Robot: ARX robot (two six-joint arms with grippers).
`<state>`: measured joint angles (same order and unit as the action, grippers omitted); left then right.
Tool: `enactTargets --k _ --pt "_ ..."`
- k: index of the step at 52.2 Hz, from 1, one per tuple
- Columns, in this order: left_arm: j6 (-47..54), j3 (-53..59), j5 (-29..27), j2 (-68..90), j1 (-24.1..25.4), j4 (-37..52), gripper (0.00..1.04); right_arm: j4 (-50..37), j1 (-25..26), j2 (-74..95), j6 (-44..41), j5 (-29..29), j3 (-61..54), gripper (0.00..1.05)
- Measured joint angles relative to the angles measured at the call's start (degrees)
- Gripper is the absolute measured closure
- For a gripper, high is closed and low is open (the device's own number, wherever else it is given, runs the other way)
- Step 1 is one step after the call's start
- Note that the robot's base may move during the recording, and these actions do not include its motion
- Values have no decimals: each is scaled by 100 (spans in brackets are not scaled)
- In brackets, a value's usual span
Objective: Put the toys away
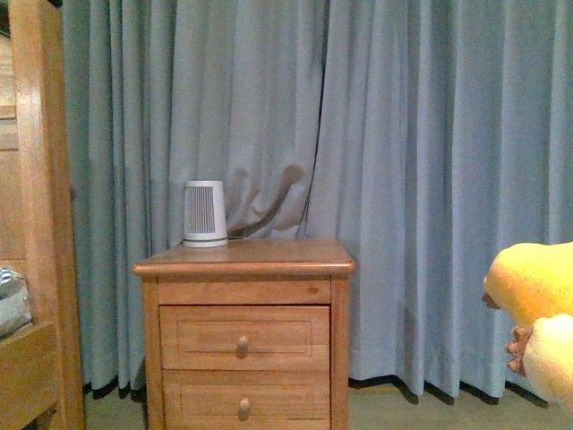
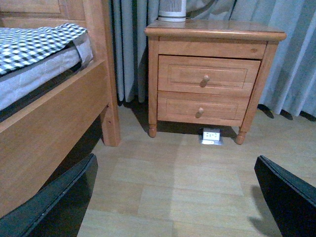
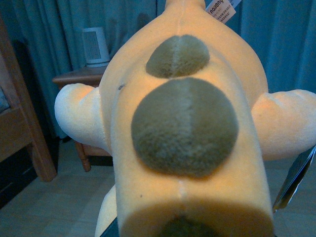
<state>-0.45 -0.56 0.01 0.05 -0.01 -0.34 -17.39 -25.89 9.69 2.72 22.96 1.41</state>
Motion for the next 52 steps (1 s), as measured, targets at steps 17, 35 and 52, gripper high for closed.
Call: enactTargets --k 17,35,52 --pt "0 0 0 0 0 0 6 0 -2 4 0 0 0 85" --pt "0 0 -15 -2 2 0 6 0 -4 4 0 -20 0 85" --pt "0 0 11 0 -4 2 6 0 -2 4 0 42 2 85"
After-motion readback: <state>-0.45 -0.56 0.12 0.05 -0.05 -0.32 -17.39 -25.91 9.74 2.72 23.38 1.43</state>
